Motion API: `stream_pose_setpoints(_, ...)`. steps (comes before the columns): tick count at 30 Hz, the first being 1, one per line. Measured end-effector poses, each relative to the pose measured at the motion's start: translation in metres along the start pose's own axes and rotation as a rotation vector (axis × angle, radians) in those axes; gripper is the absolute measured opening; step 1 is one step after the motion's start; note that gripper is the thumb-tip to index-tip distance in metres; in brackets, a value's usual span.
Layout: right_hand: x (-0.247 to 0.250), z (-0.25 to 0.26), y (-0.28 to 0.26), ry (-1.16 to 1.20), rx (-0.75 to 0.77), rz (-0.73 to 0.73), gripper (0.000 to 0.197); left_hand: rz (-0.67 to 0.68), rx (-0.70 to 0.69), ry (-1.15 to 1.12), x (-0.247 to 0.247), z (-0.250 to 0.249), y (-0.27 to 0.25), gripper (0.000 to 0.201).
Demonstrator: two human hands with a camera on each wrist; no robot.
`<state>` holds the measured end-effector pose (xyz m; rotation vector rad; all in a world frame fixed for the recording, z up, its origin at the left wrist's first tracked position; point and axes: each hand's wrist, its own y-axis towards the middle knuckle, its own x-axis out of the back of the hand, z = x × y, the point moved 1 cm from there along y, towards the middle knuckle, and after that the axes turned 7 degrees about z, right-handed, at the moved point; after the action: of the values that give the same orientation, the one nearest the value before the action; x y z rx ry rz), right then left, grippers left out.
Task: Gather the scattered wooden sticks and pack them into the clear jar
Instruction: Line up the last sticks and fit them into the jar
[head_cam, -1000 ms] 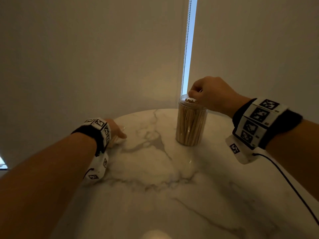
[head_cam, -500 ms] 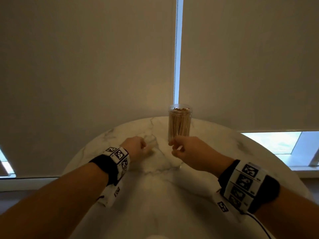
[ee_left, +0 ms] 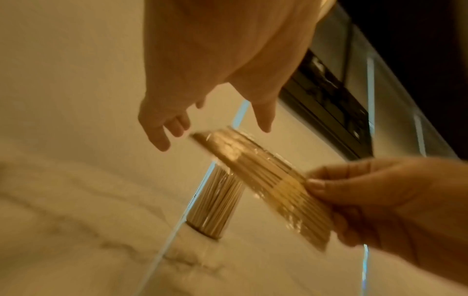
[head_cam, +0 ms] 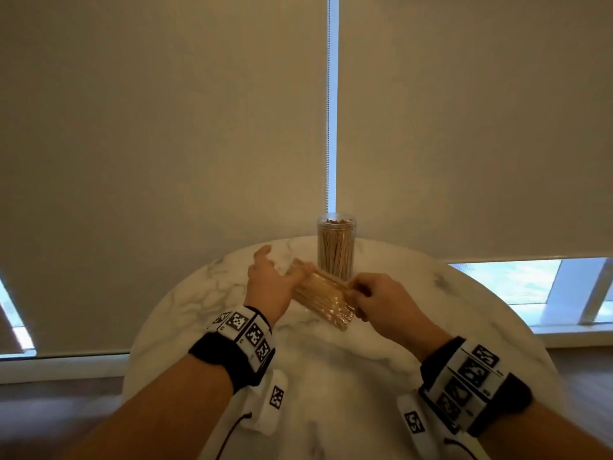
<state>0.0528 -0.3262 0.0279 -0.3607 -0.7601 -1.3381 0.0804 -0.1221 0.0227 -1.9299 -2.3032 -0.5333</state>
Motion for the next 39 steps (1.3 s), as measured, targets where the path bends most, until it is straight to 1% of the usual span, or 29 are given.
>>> stream_pose_setpoints(1, -0.002, 0.001, 0.001, 0.116, -0.018, -0.008, 0.01, 0.019, 0.103, -0.16, -0.002, -0.002, -0.001, 0.103)
stream_pose_setpoints(2, -0.004, 0.003, 0.003, 0.235, -0.033, -0.003, 0.009, 0.097, 0.193, -0.325, -0.006, -0.003, -0.001, 0.097)
stream_pose_setpoints(3, -0.007, 0.005, 0.006, 0.338, -0.042, 0.008, 0.009, 0.194, 0.254, -0.474, -0.01, -0.004, -0.001, 0.081)
stream_pose_setpoints(4, -0.01, 0.007, 0.01, 0.406, -0.043, 0.016, 0.009, 0.257, 0.275, -0.577, -0.015, -0.006, -0.001, 0.063)
stream_pose_setpoints(5, -0.014, 0.008, 0.015, 0.43, -0.036, 0.016, 0.007, 0.278, 0.262, -0.631, -0.018, -0.008, 0.0, 0.047)
stream_pose_setpoints(7, -0.018, 0.007, 0.028, 0.394, -0.006, -0.019, 0.005, 0.25, 0.209, -0.683, -0.025, -0.007, 0.008, 0.028)
stream_pose_setpoints(9, -0.019, 0.003, 0.046, 0.322, 0.036, -0.075, 0.007, 0.191, 0.196, -0.735, -0.03, -0.004, 0.02, 0.022)
stream_pose_setpoints(11, -0.017, -0.001, 0.063, 0.271, 0.076, -0.105, 0.007, 0.131, 0.244, -0.793, -0.035, 0.003, 0.036, 0.025)
stream_pose_setpoints(13, -0.016, -0.004, 0.075, 0.254, 0.115, -0.118, 0.007, 0.11, 0.326, -0.798, -0.039, 0.011, 0.05, 0.023)
stream_pose_setpoints(16, -0.013, -0.004, 0.082, 0.319, 0.21, -0.123, 0.006, 0.077, 0.435, -0.867, -0.039, 0.025, 0.072, 0.022)
stream_pose_setpoints(17, -0.009, -0.005, 0.085, 0.327, 0.215, -0.104, 0.004, 0.05, 0.454, -0.906, -0.036, 0.028, 0.08, 0.021)
stream_pose_setpoints(18, -0.005, -0.006, 0.086, 0.308, 0.202, -0.062, 0.004, 0.032, 0.448, -0.94, -0.032, 0.027, 0.086, 0.019)
stream_pose_setpoints(20, 0.002, -0.007, 0.092, 0.281, 0.105, 0.079, 0.007, 0.031, 0.366, -0.995, -0.024, 0.019, 0.096, 0.017)
stream_pose_setpoints(21, 0.006, -0.006, 0.095, 0.29, 0.034, 0.141, 0.013, 0.048, 0.296, -0.996, -0.021, 0.011, 0.1, 0.017)
stream_pose_setpoints(22, 0.008, -0.004, 0.099, 0.312, -0.028, 0.173, 0.025, 0.073, 0.219, -0.98, -0.02, 0.0, 0.102, 0.016)
stream_pose_setpoints(23, 0.011, -0.001, 0.103, 0.358, -0.071, 0.164, 0.037, 0.106, 0.148, -0.96, -0.021, -0.012, 0.102, 0.017)
stream_pose_setpoints(24, 0.015, 0.001, 0.107, 0.422, -0.091, 0.122, 0.044, 0.137, 0.098, -0.94, -0.023, -0.022, 0.102, 0.018)
stream_pose_setpoints(25, 0.018, 0.005, 0.11, 0.499, -0.087, 0.07, 0.041, 0.164, 0.063, -0.935, -0.025, -0.032, 0.102, 0.018)
stream_pose_setpoints(27, 0.021, 0.011, 0.112, 0.659, -0.065, 0.019, 0.025, 0.17, 0.045, -0.981, -0.028, -0.041, 0.104, 0.012)
stream_pose_setpoints(29, 0.021, 0.011, 0.112, 0.816, -0.075, 0.038, 0.028, 0.125, 0.058, -1.077, -0.028, -0.042, 0.111, 0.012)
stream_pose_setpoints(31, 0.015, 0.008, 0.111, 0.919, -0.136, 0.078, 0.029, 0.065, 0.104, -1.138, -0.026, -0.034, 0.119, 0.014)
stream_pose_setpoints(33, 0.005, 0.005, 0.114, 1.027, -0.239, 0.093, 0.017, -0.002, 0.158, -1.156, -0.026, -0.028, 0.124, 0.019)
stream_pose_setpoints(34, 0.0, 0.003, 0.116, 1.112, -0.297, 0.098, 0.017, -0.031, 0.172, -1.148, -0.028, -0.026, 0.126, 0.022)
stream_pose_setpoints(37, -0.013, -0.007, 0.123, 1.365, -0.413, 0.138, 0.048, -0.066, 0.139, -1.021, -0.037, -0.026, 0.124, 0.023)
stream_pose_setpoints(38, -0.018, -0.009, 0.124, 1.424, -0.423, 0.157, 0.053, -0.055, 0.103, -0.96, -0.041, -0.028, 0.121, 0.023)
stream_pose_setpoints(39, -0.022, -0.011, 0.125, 1.482, -0.426, 0.164, 0.053, -0.028, 0.066, -0.899, -0.046, -0.031, 0.119, 0.024)
